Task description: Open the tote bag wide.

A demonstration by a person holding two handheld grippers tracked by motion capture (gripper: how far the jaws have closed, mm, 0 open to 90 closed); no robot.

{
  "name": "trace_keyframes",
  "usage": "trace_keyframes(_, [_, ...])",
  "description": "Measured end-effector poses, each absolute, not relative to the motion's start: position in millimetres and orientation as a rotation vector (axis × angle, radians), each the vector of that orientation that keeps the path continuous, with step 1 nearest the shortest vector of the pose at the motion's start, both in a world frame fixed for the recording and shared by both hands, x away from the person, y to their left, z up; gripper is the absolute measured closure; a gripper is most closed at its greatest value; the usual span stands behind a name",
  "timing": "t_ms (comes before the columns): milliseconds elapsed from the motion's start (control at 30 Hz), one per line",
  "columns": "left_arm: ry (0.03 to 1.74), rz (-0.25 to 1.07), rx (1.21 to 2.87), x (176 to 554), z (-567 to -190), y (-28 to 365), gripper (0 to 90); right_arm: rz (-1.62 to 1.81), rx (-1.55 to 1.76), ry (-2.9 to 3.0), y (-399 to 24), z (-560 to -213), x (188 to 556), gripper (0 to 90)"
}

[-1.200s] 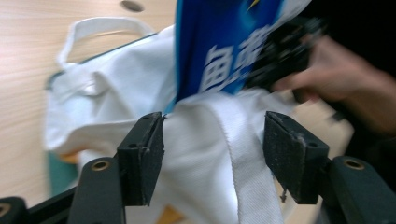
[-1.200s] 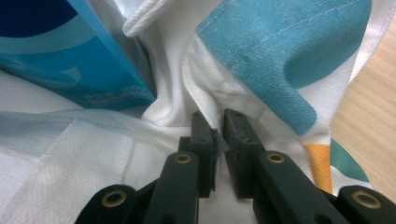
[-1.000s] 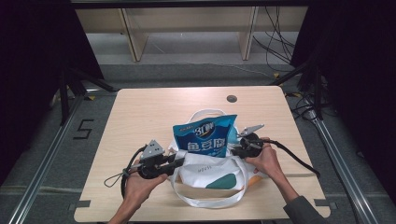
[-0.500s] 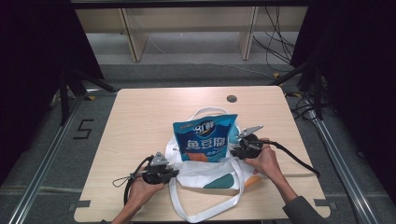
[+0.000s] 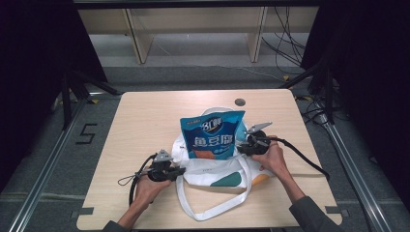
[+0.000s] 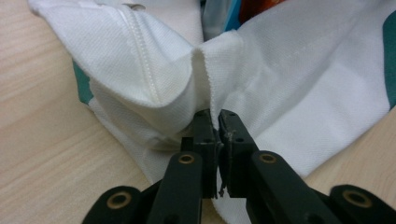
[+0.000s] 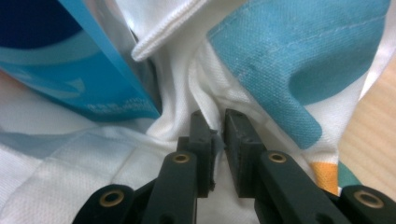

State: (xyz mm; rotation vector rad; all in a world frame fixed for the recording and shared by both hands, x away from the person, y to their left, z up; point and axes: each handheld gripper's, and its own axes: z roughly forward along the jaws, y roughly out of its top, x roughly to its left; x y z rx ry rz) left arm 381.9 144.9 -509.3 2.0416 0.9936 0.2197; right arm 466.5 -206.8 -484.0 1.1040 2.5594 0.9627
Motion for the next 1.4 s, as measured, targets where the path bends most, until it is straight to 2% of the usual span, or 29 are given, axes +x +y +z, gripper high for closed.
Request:
trace_keyframes(100, [0.973, 0.233, 2.038, 377.2, -502.1, 146.3, 79.8, 1.017, 1.130, 2.544, -209.3, -477.2, 463.7, 78.8])
trace_keyframes(133, [0.974, 0.223, 2.007, 375.7, -501.2, 145.7, 75.8, 1.017, 1.094, 2.541, -213.3, -473.3, 463.4, 77.0])
trace_keyframes(167, [0.959, 0.221, 2.019, 372.4, -496.9, 149.2, 67.8, 1.084, 1.097, 2.495, -215.3, -469.2, 461.5, 72.6])
trace_keyframes(200, [0.959, 0.221, 2.019, 372.4, -496.9, 149.2, 63.3, 1.084, 1.097, 2.495, -215.3, -469.2, 461.5, 72.6])
trace_keyframes(233, [0.960, 0.191, 1.986, 370.0, -495.7, 148.3, 63.3, 1.076, 1.096, 2.515, -218.9, -463.3, 459.6, 70.8])
trace_keyframes(333, [0.965, 0.196, 1.978, 364.2, -489.6, 149.9, 50.4, 1.141, 1.087, 2.496, -226.5, -453.0, 455.3, 65.7])
trace_keyframes(500, [0.988, 0.221, 1.929, 358.5, -481.2, 154.6, 39.2, 1.231, 1.084, 2.438, -236.1, -432.3, 437.3, 61.1])
trace_keyframes(667, [1.005, 0.255, 1.892, 353.4, -474.0, 166.7, 36.6, 1.221, 1.060, 2.419, -243.6, -429.4, 428.8, 58.2])
trace_keyframes(800, [1.020, 0.325, 1.905, 348.2, -472.5, 175.7, 33.8, 1.243, 1.097, 2.381, -248.8, -428.2, 418.9, 51.3])
trace_keyframes(1400, [1.078, 0.367, 1.875, 332.3, -482.4, 210.4, 27.9, 1.240, 1.136, 2.367, -271.1, -434.5, 380.4, 43.5])
